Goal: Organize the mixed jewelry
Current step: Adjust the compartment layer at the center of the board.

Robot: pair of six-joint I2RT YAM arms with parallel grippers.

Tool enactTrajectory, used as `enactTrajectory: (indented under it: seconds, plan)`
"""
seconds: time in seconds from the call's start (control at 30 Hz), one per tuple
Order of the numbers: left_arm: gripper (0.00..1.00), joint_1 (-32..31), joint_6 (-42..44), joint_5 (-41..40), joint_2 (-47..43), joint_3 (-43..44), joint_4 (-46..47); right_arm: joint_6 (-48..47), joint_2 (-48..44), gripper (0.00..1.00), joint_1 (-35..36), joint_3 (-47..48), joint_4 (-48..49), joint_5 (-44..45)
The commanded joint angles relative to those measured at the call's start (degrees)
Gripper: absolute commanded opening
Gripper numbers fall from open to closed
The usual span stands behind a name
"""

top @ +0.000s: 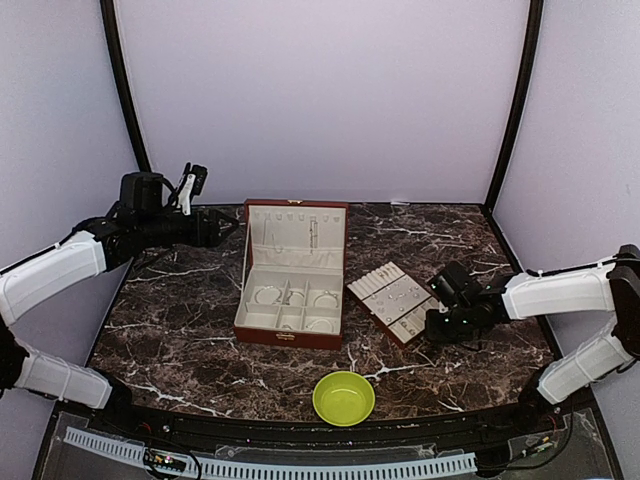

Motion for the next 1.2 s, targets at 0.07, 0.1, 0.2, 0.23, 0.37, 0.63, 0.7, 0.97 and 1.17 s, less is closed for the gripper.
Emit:
enactTrajectory:
  seconds: [0.07, 0.1, 0.2, 0.23, 0.37, 0.63, 0.7, 0.97, 1.17]
  plan:
    - [0.81, 0.0, -0.4, 1.0, -2.9, -0.1, 2.0, 0.1, 0.6, 0.27, 1.4, 1.1, 1.6, 0.3]
    - [0.81, 0.0, -0.4, 1.0, -3.0, -0.1, 2.0, 0.0, 1.0, 0.27, 1.5, 1.3, 1.6, 0.2]
    - [0.81, 0.0, -0.5, 1.1, -2.8, -0.1, 2.0, -0.1, 1.7, 0.28, 1.7, 1.6, 1.6, 0.7]
    - [0.81, 0.0, -0.5, 1.2, -2.8, -0.1, 2.0, 0.0, 1.8, 0.28, 1.8, 1.6, 1.6, 0.9]
    - [0.81, 0.1, -0.8, 1.7, -2.5, -0.1, 2.1, 0.3, 2.2, 0.27, 1.8, 1.5, 1.8, 2.1]
    - [0.81, 0.1, -0.8, 1.3, -2.6, -0.1, 2.0, 1.2, 4.3, 0.16, 2.8, 1.8, -2.2, 6.3]
    - [0.81, 0.1, -0.8, 1.1, -2.7, -0.2, 2.0, 2.1, 3.2, 0.14, 3.0, 1.4, -4.0, 7.4]
    - [0.81, 0.0, -1.0, 1.5, -2.8, -0.3, 2.3, 6.6, -5.0, 0.14, 3.0, -2.6, -11.5, 9.3]
    - [0.81, 0.0, -1.2, 1.9, -2.7, -0.4, 2.5, 8.5, -9.9, 0.16, 3.0, -4.8, -13.9, 9.5]
